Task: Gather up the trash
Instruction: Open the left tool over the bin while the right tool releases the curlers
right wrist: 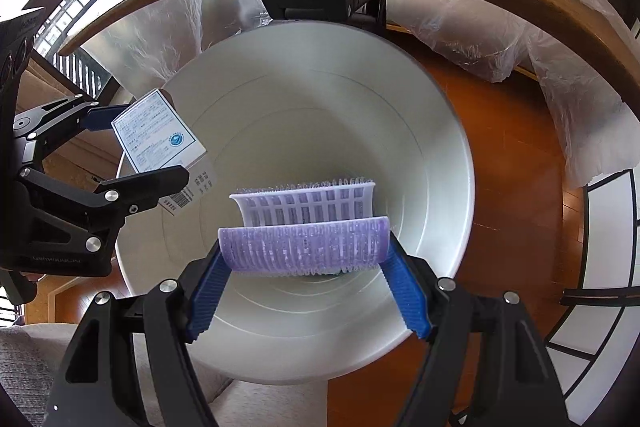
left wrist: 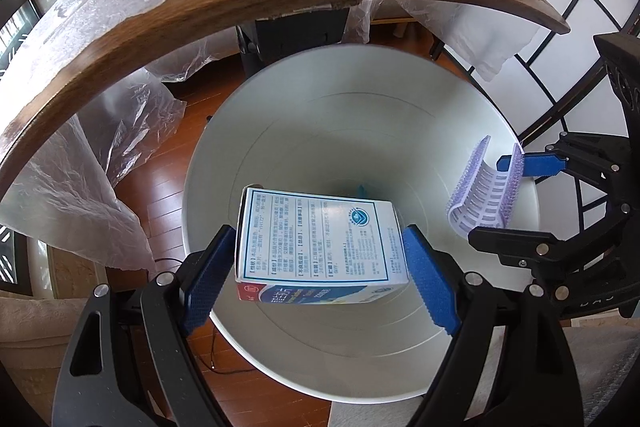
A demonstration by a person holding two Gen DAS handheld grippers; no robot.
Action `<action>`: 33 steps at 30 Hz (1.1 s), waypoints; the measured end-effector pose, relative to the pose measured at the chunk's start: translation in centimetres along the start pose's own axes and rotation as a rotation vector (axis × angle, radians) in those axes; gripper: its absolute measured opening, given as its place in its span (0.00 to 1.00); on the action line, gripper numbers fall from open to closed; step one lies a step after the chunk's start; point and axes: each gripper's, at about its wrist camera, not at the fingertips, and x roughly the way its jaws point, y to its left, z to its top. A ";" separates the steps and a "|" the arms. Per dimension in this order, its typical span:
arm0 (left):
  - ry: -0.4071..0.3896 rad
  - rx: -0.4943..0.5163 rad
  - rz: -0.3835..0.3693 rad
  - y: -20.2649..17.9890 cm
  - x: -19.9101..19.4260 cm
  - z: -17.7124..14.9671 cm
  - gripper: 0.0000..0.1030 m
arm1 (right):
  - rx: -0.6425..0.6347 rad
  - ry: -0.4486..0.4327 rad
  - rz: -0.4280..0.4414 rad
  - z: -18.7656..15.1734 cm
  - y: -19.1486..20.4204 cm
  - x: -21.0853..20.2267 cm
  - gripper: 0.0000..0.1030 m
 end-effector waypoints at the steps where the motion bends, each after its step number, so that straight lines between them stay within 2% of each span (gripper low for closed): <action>1: 0.002 0.000 0.000 0.0 0.1 0.1 0.83 | -0.002 0.001 -0.001 0.1 0.0 0.1 0.70; 24: 0.038 0.008 0.004 -0.1 1.8 0.8 0.83 | -0.032 0.034 -0.011 -0.1 0.3 1.0 0.70; 27: 0.044 0.010 -0.029 -0.1 1.8 0.9 0.83 | -0.031 0.028 -0.009 0.0 0.2 0.8 0.70; 29: 0.045 0.016 -0.024 -0.1 1.8 0.9 0.84 | -0.025 0.024 -0.018 0.0 0.1 0.7 0.73; 31: 0.044 0.021 -0.004 -0.2 1.8 0.9 0.84 | -0.016 0.009 -0.026 0.0 0.0 0.3 0.81; 33: 0.040 0.014 0.007 -0.1 1.6 0.8 0.84 | -0.008 -0.005 -0.027 0.0 -0.2 -0.3 0.82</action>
